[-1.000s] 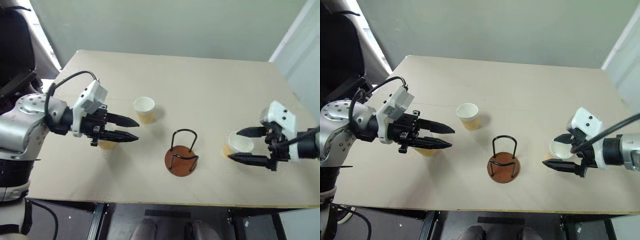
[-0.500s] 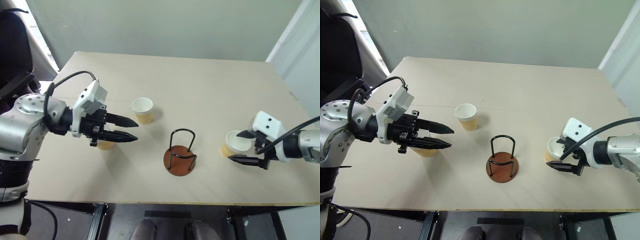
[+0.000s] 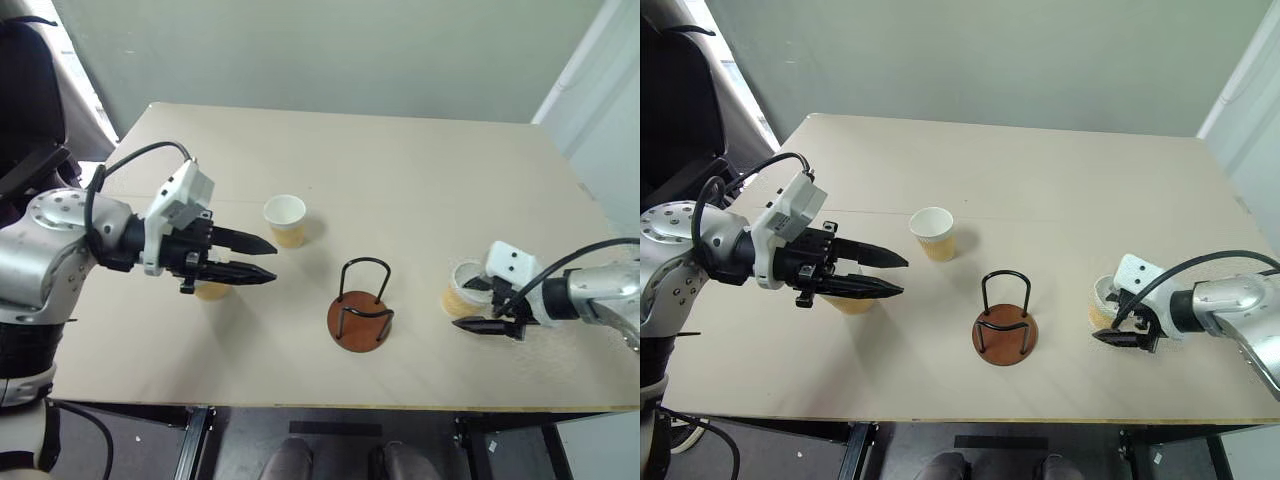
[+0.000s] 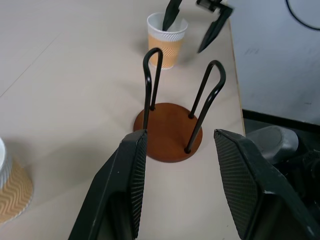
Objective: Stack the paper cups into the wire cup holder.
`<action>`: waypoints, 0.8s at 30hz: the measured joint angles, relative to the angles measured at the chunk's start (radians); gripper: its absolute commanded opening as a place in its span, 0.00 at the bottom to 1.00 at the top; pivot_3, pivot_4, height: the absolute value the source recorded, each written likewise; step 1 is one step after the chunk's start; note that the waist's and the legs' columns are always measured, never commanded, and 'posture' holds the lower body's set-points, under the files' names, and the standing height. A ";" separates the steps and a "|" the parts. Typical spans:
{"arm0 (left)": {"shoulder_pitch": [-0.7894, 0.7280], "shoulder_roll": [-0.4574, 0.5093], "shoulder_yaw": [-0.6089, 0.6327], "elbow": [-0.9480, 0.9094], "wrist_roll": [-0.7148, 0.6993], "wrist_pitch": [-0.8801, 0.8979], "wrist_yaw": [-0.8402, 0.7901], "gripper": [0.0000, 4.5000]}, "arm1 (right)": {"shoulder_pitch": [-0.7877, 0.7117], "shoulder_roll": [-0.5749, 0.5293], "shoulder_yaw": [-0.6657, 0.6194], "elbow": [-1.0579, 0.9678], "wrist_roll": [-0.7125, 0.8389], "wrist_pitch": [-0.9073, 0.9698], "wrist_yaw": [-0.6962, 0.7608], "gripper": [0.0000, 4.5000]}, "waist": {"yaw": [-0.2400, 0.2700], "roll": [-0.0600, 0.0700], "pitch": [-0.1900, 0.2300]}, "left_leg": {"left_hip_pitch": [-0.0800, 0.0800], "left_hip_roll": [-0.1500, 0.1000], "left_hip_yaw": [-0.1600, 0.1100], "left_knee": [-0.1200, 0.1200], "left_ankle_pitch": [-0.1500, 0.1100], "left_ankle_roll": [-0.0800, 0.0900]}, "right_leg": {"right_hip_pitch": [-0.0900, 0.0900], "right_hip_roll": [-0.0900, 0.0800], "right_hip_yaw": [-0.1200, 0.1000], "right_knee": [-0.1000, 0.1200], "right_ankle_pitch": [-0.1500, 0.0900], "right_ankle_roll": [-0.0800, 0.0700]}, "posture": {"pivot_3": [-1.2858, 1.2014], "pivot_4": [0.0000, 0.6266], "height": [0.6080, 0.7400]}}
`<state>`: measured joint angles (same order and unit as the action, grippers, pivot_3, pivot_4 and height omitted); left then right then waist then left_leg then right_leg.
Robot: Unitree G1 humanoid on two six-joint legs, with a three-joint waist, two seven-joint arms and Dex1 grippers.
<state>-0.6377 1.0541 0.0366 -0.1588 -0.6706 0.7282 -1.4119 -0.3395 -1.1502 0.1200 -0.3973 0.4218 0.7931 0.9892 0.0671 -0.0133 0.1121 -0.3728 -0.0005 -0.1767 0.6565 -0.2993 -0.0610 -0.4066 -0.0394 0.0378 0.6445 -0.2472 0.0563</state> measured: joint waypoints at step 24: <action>0.009 -0.001 0.008 0.000 0.001 -0.007 0.020 0.50 | -0.633 0.082 -0.137 0.027 0.266 0.111 0.183 0.01 | -0.009 0.001 0.001 | 0.000 0.001 0.009 -0.002 0.000 0.000 | -0.002 0.002 0.001 0.000 0.000 0.000 | 0.52 0.24 1.00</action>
<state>-0.6290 1.0535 0.0443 -0.1590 -0.6701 0.7209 -1.3918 -0.9723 -1.0679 -0.0173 -0.3706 0.6883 0.9037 1.1719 0.0584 -0.0125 0.1126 -0.3730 0.0007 -0.1681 0.6548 -0.2989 -0.0609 -0.4087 -0.0372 0.0385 0.6442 -0.2473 0.0561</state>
